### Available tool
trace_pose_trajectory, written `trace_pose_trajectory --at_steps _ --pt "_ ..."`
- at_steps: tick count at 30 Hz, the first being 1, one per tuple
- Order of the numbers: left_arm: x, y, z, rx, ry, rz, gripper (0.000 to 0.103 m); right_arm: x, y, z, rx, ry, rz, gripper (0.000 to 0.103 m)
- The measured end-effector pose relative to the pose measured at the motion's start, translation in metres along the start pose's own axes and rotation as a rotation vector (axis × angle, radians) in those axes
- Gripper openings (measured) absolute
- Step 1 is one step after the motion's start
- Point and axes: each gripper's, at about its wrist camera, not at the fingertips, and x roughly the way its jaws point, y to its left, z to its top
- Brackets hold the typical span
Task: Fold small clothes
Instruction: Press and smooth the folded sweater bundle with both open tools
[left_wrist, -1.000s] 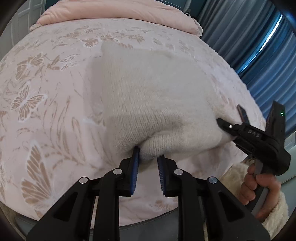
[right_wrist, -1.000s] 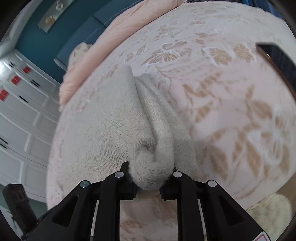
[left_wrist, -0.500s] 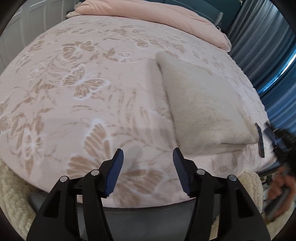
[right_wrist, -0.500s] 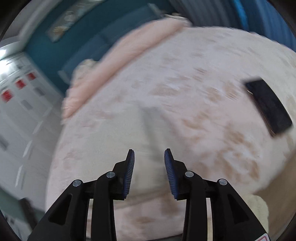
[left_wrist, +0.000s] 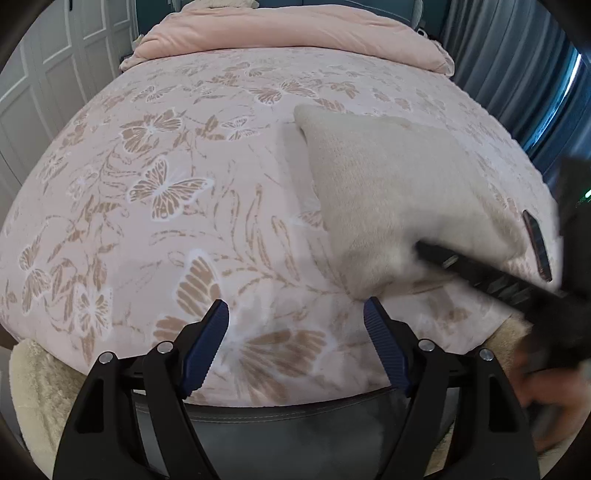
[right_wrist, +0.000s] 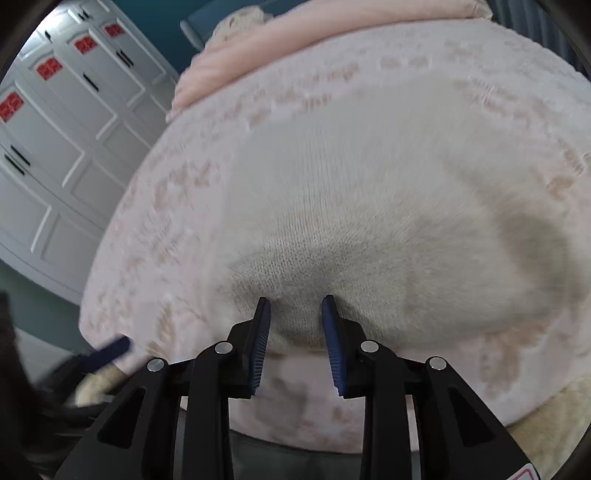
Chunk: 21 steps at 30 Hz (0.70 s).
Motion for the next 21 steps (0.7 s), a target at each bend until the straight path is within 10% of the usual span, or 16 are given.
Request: trace_pose_trajectory --at_steps 9,14,21 --pt "0.002 -0.004 -0.004 0.002 0.008 0.013 0.073 0.047 0.008 -0.002 -0.029 0.084 -0.013 0.031" --pt "0.003 0.000 -0.004 -0.022 0.027 -0.006 0.075 0.002 -0.007 0.004 0.014 -0.013 0.005 0.029" --pt "0.014 -0.001 0.018 -0.198 0.059 -0.268 0.090 -0.049 -0.119 0.020 0.266 -0.134 -0.156 0.058"
